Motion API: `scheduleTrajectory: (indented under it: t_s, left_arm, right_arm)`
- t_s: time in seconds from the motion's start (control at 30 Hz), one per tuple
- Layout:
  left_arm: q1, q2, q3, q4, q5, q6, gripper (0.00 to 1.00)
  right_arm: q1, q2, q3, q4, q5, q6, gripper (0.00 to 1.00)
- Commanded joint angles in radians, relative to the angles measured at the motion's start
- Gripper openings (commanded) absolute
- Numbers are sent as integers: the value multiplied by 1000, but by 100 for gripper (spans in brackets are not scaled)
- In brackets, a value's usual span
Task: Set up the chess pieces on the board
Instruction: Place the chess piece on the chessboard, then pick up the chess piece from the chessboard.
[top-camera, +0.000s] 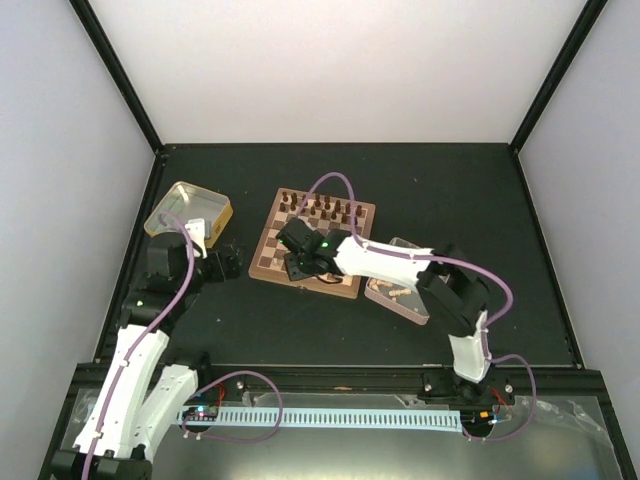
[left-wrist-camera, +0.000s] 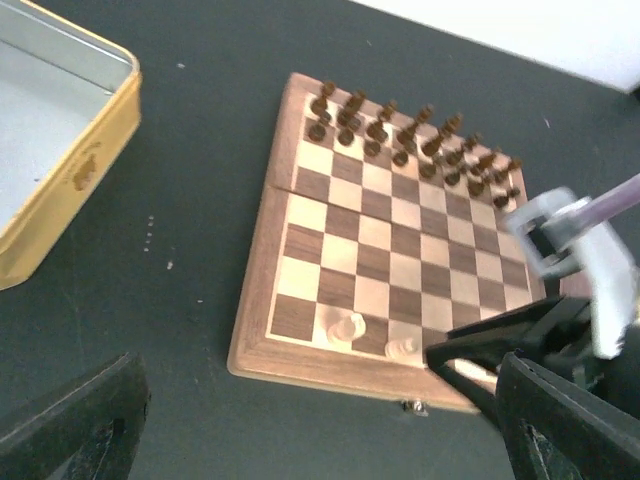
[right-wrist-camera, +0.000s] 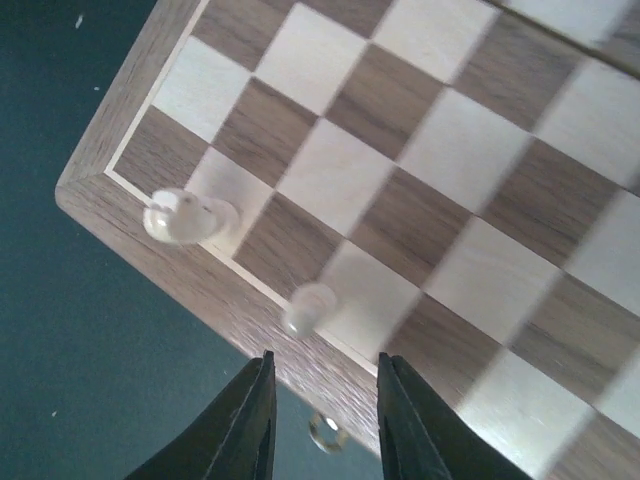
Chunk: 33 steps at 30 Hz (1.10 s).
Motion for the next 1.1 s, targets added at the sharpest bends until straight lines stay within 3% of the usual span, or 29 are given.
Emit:
scheduleTrajectory:
  t_s: [0.0,0.1,0.2,0.33,0.43,0.63,1.07]
  left_arm:
    - [-6,37,36,9,168,34,92]
    - [-46,76,30,32,220,-22,80]
    - [-155,144,32,67,202,-80,70]
    - [-355,277,74,76,39,-158,55]
    - [-440,405,149,3,-97,-224,42]
    - [-517,578,236,-18,-191,-256,42]
    - [-523,843,312,-3,-215,-246,36]
  right_arm:
    - [-43,-168,-139,105,-13,73,29]
    - [-79,-260,-241,153,-13,118,28]
    - [-114,-345,-350,191,-6,158,28]
    - [-153,-439,-472,227,3,195,27]
    - [-169,-492,-538,237,12,210,27]
    - [-178,-552,-613,237,28,215,27]
    - [-192,-651,-678,222,86,214,26]
